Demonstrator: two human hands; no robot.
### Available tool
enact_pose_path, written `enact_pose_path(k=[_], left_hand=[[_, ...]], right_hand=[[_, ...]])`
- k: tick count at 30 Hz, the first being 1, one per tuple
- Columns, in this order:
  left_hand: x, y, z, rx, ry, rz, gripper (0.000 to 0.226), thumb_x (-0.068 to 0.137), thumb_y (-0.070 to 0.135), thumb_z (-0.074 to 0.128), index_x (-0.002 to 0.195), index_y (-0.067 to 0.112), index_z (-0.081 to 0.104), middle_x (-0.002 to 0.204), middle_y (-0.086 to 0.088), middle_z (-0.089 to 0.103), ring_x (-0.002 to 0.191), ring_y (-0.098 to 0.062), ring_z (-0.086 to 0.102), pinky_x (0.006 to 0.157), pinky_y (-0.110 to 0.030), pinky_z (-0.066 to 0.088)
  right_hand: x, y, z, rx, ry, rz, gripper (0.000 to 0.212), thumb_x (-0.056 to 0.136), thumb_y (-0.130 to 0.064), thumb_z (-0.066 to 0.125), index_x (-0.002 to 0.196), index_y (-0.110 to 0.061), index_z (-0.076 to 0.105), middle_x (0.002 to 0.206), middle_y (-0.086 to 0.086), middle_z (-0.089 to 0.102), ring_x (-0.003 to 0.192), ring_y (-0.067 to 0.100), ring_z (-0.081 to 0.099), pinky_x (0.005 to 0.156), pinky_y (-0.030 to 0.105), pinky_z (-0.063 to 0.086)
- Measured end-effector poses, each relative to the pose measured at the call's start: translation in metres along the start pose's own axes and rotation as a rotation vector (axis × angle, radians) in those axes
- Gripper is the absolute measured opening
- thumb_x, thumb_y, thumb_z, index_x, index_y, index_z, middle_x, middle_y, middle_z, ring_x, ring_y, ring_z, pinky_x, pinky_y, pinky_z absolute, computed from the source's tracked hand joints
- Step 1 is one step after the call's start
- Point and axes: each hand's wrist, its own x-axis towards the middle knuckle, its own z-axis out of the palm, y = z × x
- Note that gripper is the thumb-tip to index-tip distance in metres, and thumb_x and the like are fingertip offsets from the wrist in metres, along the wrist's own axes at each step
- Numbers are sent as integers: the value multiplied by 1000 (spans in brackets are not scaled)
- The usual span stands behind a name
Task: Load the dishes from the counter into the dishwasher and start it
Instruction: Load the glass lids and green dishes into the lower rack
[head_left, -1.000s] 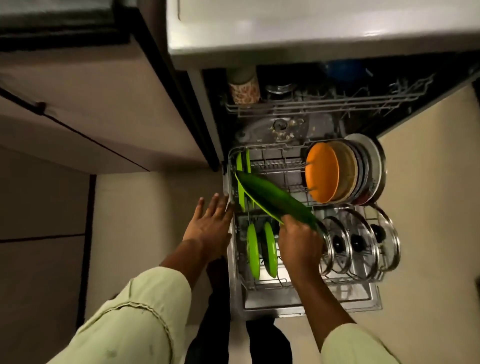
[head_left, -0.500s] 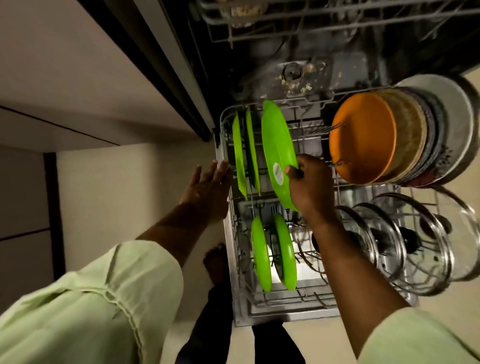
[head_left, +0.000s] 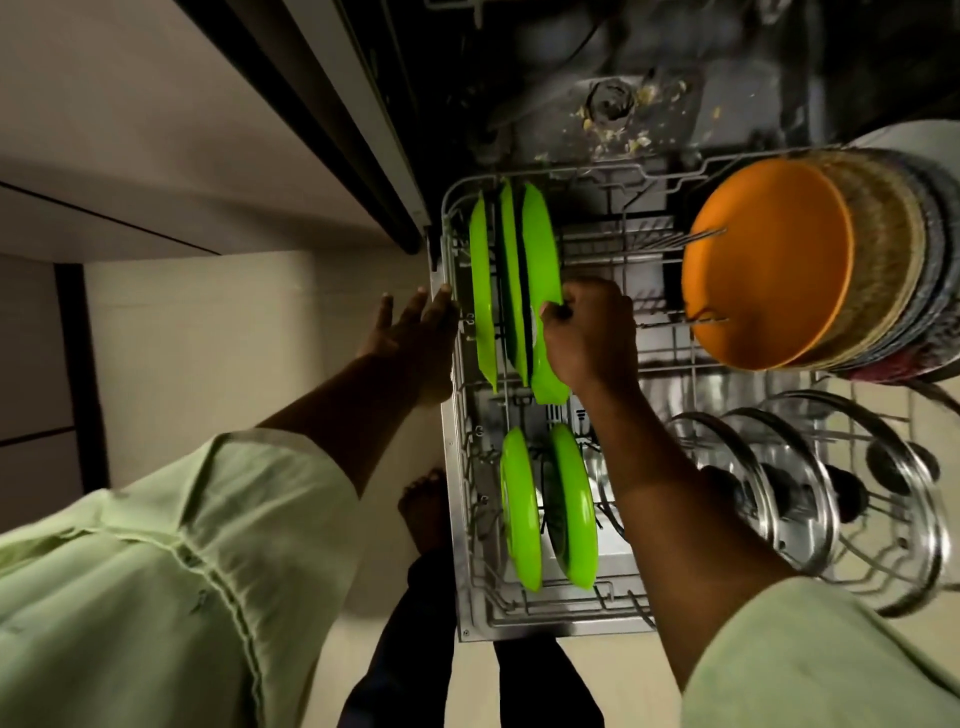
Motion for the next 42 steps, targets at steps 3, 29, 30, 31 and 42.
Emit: enact_pose_path(k=[3, 29, 30, 31, 42], left_hand=[[3, 0, -3, 19, -32, 10, 94, 94, 33, 56, 157, 13, -12, 163, -10, -20, 151, -29, -12, 119, -54, -6], [10, -4, -16, 133, -119, 56, 95, 96, 57, 46, 157, 12, -11, 163, -13, -18, 151, -30, -11, 121, -57, -4], [10, -5, -16, 132, -118, 58, 95, 96, 57, 46, 157, 12, -12, 163, -13, -18, 151, -30, -11, 121, -57, -3], [10, -5, -16, 128, -118, 58, 95, 96, 57, 46, 157, 12, -12, 163, -12, -18, 151, -30, -11, 121, -57, -3], [-13, 0, 7, 27, 126, 3, 85, 98, 44, 46, 157, 23, -11, 164, -9, -16, 152, -32, -6, 120, -58, -3]], right_hand=[[-1, 7, 6, -23, -6, 13, 52, 93, -15, 60, 58, -25, 23, 58, -10, 27, 64, 14, 39, 46, 24, 16], [16, 6, 33, 169, -75, -17, 25, 104, -23, 45, 103, -11, 67, 86, 5, 67, 78, 18, 58, 58, 19, 34], [16, 7, 32, 172, -98, -24, 26, 105, -24, 42, 103, -14, 66, 82, 0, 62, 74, 14, 54, 54, 16, 32], [16, 9, 30, 169, -114, -23, 28, 106, -24, 39, 107, -13, 65, 83, -2, 59, 72, 10, 51, 53, 14, 31], [-29, 24, 4, -24, -83, 8, 46, 105, -30, 40, 145, -8, 41, 135, 15, 57, 123, 32, 53, 90, 31, 42]])
